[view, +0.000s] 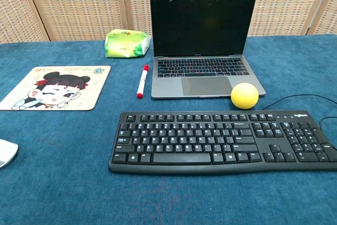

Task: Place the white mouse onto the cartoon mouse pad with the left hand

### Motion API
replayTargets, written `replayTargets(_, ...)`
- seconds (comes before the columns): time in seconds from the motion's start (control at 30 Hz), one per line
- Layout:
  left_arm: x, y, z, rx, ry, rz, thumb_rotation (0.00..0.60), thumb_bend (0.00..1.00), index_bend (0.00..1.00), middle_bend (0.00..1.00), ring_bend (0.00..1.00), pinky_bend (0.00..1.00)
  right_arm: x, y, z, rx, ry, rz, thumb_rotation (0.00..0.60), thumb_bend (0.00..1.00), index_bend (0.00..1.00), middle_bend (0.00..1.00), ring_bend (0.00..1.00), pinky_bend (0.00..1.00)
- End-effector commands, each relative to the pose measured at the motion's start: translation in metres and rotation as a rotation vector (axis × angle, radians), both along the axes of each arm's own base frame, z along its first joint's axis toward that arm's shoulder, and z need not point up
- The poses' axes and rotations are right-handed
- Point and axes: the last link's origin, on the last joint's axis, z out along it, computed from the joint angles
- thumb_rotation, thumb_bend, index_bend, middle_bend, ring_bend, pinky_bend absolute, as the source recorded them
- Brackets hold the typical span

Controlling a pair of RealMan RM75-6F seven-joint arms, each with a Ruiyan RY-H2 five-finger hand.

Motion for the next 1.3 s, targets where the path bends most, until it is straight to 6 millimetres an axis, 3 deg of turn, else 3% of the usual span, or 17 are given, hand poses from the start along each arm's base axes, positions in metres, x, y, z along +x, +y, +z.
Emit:
replayTargets(0.03, 0.000, 0.000, 0.000, -0.001, 0.001, 0.001, 0.600, 0.02, 0.00, 0.00, 0.00, 0.00, 0.000, 0.000, 0.000, 0.000, -0.001, 0.000, 0.600, 0.00, 0.00, 0.00, 0.00, 0.00)
replayTargets(0.27, 0.000, 0.009, -0.017, -0.062, -0.005, -0.043, 0.600, 0.02, 0.00, 0.00, 0.00, 0.00, 0.000, 0.000, 0.000, 0.005, -0.009, -0.003, 0.600, 0.00, 0.00, 0.00, 0.00, 0.00)
replayTargets(0.43, -0.004, 0.025, -0.051, -0.135, -0.076, -0.095, 0.600, 0.02, 0.00, 0.00, 0.00, 0.00, -0.001, -0.001, 0.001, 0.005, -0.017, -0.007, 0.600, 0.00, 0.00, 0.00, 0.00, 0.00)
replayTargets(0.53, -0.016, 0.036, -0.081, -0.183, -0.110, -0.086, 0.600, 0.02, 0.00, 0.00, 0.00, 0.00, -0.002, -0.002, 0.000, 0.013, -0.018, -0.009, 0.600, 0.00, 0.00, 0.00, 0.00, 0.00)
replayTargets(0.67, -0.026, 0.045, -0.104, -0.225, -0.142, -0.079, 0.600, 0.02, 0.00, 0.00, 0.00, 0.00, -0.004, -0.003, 0.000, 0.016, -0.022, -0.014, 0.600, 0.00, 0.00, 0.00, 0.00, 0.00)
replayTargets(0.83, -0.039, 0.056, -0.117, -0.225, -0.109, -0.025, 0.600, 0.02, 0.00, 0.00, 0.00, 0.00, -0.004, -0.004, 0.001, 0.013, -0.029, -0.016, 0.600, 0.00, 0.00, 0.00, 0.00, 0.00)
replayTargets(1.3, -0.044, 0.075, -0.127, -0.232, -0.066, 0.062, 0.600, 0.04, 0.00, 0.00, 0.00, 0.00, -0.006, -0.004, 0.003, 0.013, -0.042, -0.024, 0.600, 0.00, 0.00, 0.00, 0.00, 0.00)
